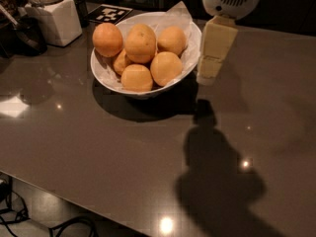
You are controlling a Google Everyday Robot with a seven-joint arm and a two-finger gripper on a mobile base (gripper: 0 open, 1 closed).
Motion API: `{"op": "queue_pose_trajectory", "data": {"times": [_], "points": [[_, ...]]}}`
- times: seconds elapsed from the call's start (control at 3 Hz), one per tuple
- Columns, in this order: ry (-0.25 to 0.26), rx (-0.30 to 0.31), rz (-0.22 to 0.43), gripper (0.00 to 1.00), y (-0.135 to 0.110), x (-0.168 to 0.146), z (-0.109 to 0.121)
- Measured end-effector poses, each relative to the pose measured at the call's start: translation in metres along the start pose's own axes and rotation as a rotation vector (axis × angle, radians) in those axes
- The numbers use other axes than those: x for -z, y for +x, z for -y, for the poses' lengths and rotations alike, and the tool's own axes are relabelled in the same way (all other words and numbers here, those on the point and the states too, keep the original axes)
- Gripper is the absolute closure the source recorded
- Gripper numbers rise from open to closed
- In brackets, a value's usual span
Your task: Pick orange from white bowl
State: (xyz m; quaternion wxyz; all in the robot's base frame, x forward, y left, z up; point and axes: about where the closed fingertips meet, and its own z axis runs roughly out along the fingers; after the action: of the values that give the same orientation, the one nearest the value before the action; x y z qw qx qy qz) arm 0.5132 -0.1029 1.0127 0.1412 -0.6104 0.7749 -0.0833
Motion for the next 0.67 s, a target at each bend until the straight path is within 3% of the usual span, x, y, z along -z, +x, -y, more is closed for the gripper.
{"op": "queue_pose_trajectory", "data": {"times": [0.33, 0.67], "points": [[-0.002, -0.002, -0.008, 0.00, -0.002, 0.000, -0.001], [0.014, 0.014, 0.064, 0.00, -0.027, 0.007, 0.009]]}}
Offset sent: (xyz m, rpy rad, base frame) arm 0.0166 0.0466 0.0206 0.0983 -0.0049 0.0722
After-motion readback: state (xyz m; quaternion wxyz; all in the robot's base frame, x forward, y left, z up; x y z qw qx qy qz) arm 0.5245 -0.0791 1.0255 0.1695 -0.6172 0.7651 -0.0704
